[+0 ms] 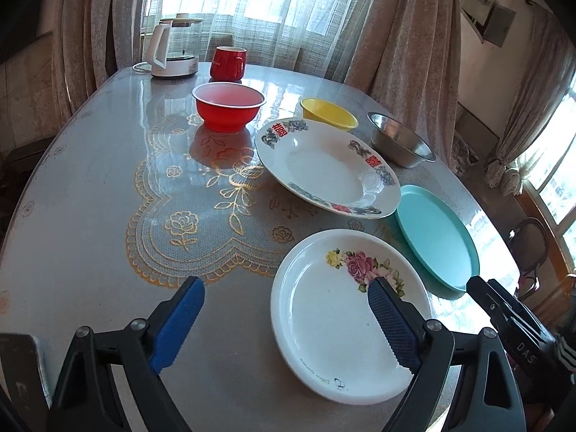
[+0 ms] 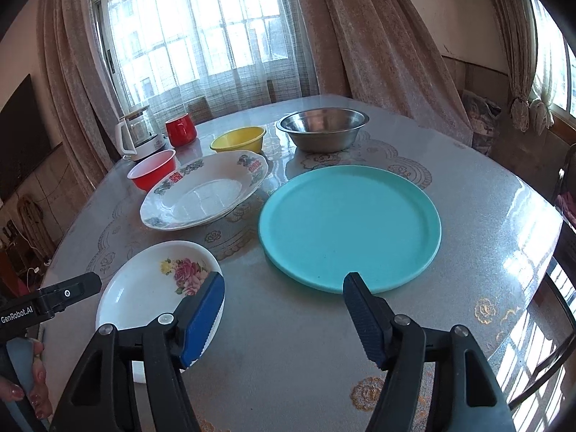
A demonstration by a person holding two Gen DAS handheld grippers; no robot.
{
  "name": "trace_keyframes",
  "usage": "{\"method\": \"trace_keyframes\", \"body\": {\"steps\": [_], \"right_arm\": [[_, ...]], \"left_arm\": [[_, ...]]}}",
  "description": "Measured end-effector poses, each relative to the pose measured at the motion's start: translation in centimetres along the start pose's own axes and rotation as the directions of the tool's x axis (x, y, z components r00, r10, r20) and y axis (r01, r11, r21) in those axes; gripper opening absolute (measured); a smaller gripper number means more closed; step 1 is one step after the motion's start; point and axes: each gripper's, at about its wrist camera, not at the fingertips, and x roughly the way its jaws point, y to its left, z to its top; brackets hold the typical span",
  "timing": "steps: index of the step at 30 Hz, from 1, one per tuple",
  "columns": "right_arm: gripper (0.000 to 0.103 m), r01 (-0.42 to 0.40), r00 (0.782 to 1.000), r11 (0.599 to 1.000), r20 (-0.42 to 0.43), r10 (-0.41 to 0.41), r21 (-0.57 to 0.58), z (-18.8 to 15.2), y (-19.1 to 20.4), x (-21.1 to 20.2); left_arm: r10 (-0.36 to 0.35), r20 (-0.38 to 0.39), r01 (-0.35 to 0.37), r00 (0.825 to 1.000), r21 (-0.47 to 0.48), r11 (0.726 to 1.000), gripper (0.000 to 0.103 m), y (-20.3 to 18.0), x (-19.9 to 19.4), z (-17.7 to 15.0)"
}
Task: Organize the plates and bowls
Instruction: 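Move both grippers toward the white plate with red characters, then close both grippers on the rim of the red-character plate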
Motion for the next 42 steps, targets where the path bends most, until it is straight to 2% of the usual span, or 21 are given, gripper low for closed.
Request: {"method": "trace_keyframes", "body": {"steps": [8,15,23,26,29,33,35,38,40,42], "right_arm": [[0.07,-0.029,0.999,1.0,-0.013,0.029,0.0,2.4,0.4,2.2],[0.068,-0.104,0.994,0.994,-0.043,0.103,-0.018,5.0,0.9,5.1],[0.068,-0.099,0.993,0.993,-0.066,0.094,-0.066,8.0,1.4,8.0],[0.068,-0.135,0.989,0.988,-0.072,0.13,-0.074,9.2,1.4,9.0],[0.068,-0.127,0.991,0.986,-0.051,0.122,-0.111,10.1,1.7,9.7],[0.068,-0.13,0.988,0.988,-0.101,0.121,-0.087,11.6,1.0,11.6],[0.064,-0.154,0.979,0.985,-0.144,0.142,-0.076,12.1,0.7,13.0],[0.058,-0.177,0.967,0.981,-0.202,0.158,-0.079,12.6,0.7,15.0],[0.055,-0.182,0.962,0.981,-0.216,0.164,-0.067,12.9,0.7,16.0],[0.052,-0.189,0.957,0.981,-0.232,0.173,-0.049,13.1,0.6,16.9]], "left_arm": [[0.027,0.022,-0.027,0.999,0.003,1.0,0.09,-0.6,2.1,3.5],[0.038,0.013,-0.037,0.999,-0.065,0.997,0.089,-0.1,4.7,5.9],[0.062,0.006,-0.062,0.998,-0.088,0.994,0.089,0.8,6.6,8.0],[0.022,0.014,-0.02,1.0,-0.116,0.993,0.089,1.6,7.2,8.6],[-0.04,0.013,0.042,0.999,-0.158,0.986,0.089,2.5,7.8,8.9],[-0.002,0.023,0.007,1.0,-0.201,0.98,0.089,3.2,8.3,9.2],[-0.016,0.003,0.016,1.0,-0.221,0.975,0.089,3.4,8.8,9.3],[-0.027,-0.01,0.025,1.0,-0.21,0.977,0.083,3.3,9.4,9.5],[-0.027,-0.022,0.021,0.999,-0.203,0.979,0.073,3.3,9.8,9.6],[-0.05,-0.031,0.043,0.998,-0.207,0.977,0.069,3.3,10.2,9.6]]}}
